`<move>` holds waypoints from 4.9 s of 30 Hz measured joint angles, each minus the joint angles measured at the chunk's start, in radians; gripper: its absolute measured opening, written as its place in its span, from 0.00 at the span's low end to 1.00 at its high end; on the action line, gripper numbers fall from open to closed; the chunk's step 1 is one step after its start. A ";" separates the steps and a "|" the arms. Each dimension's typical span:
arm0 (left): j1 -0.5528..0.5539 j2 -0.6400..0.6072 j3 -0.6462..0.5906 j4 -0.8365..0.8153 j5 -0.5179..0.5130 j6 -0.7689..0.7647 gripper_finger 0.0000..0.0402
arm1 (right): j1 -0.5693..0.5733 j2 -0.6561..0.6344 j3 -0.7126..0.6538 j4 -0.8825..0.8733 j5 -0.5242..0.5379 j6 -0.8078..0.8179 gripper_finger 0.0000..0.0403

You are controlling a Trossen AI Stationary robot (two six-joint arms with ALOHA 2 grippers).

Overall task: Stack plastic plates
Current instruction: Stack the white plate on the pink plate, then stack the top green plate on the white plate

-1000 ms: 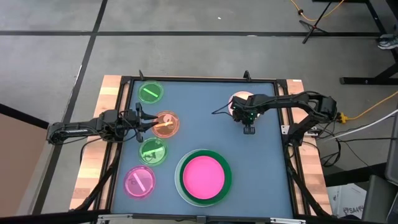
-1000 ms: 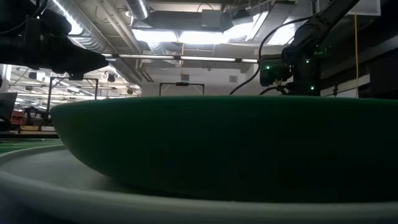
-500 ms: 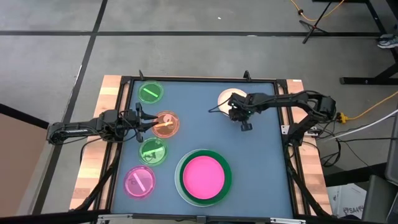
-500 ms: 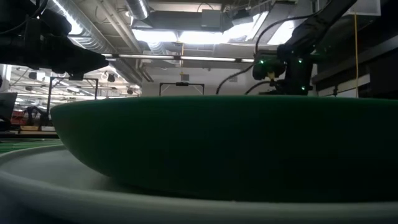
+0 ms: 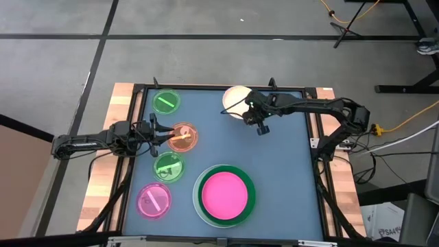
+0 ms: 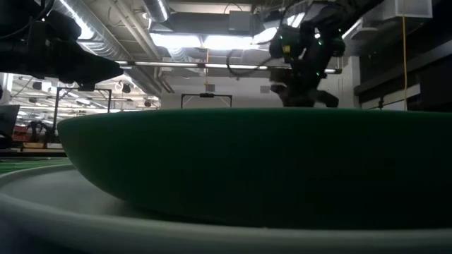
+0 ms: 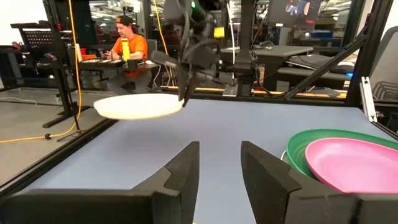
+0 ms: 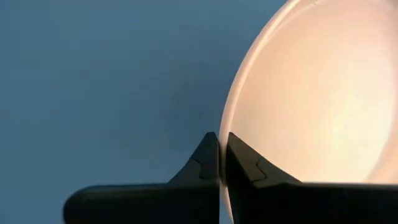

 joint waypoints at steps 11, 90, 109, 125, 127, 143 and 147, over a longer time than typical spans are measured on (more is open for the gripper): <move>0.000 0.000 0.000 0.000 0.000 0.000 0.28 | 0.111 -0.001 0.151 -0.013 -0.114 -0.051 0.00; 0.000 0.000 0.000 0.000 0.001 0.000 0.28 | 0.785 0.204 0.096 0.070 -0.248 -0.284 0.00; 0.000 0.000 0.000 0.000 0.000 0.000 0.28 | 0.785 0.204 0.096 0.070 -0.234 -0.281 0.16; 0.000 0.000 0.000 0.000 0.000 0.000 0.28 | 0.785 0.202 0.096 0.066 -0.204 -0.281 0.15; 0.000 0.000 0.000 0.002 -0.008 0.000 0.28 | 0.784 0.194 0.096 0.063 -0.204 -0.281 0.15; 0.000 0.062 0.000 0.170 -0.158 -0.132 0.28 | 0.761 -0.050 0.104 -0.125 0.062 -0.216 0.15; 0.000 0.131 0.000 0.244 -0.179 -0.134 0.28 | 0.712 -0.113 0.104 -0.204 0.035 -0.180 0.15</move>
